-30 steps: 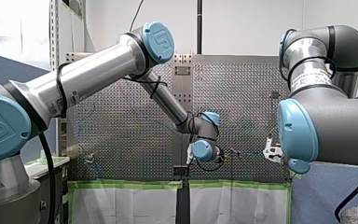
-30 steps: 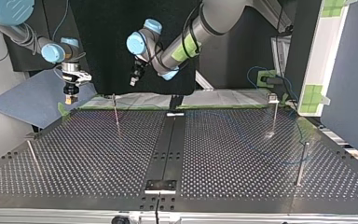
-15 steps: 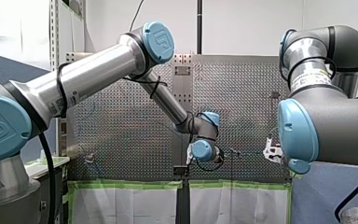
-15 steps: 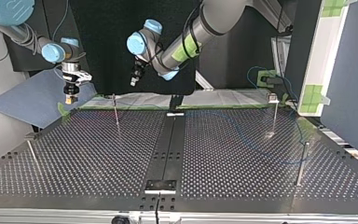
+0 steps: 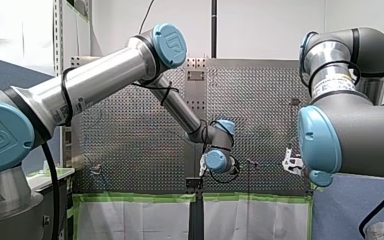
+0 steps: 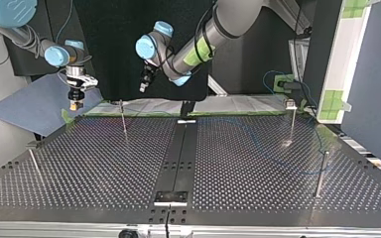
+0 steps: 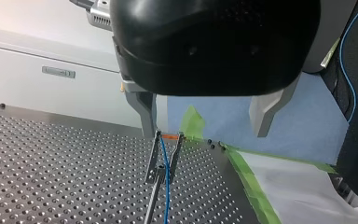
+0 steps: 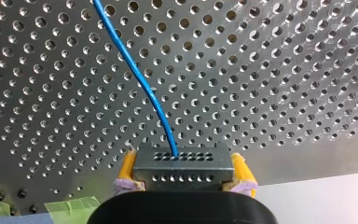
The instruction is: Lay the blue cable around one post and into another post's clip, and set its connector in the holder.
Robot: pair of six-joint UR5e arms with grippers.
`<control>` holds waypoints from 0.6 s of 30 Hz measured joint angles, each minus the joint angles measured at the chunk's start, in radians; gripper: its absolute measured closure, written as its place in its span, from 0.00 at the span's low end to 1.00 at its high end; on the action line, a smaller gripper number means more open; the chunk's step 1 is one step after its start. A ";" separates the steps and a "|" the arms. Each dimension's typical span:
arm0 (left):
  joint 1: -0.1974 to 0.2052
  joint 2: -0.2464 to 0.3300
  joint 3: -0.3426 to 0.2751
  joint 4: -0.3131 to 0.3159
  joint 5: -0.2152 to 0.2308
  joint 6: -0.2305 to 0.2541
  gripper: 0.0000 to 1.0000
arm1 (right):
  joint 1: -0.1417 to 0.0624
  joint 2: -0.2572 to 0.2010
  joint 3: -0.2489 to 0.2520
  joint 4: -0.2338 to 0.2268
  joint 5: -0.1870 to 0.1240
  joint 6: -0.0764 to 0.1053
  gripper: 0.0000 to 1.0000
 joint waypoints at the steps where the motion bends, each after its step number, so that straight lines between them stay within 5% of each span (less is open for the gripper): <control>1: 0.000 0.000 0.000 0.000 0.000 -0.001 0.00 | 0.000 0.000 0.000 0.000 0.000 0.000 1.00; 9: 0.004 0.012 -0.019 -0.018 -0.001 -0.006 0.00 | -0.001 0.000 0.000 0.000 0.000 0.001 1.00; 18: 0.027 0.077 -0.087 0.039 -0.003 -0.031 0.00 | -0.004 0.002 0.000 -0.001 0.000 0.006 1.00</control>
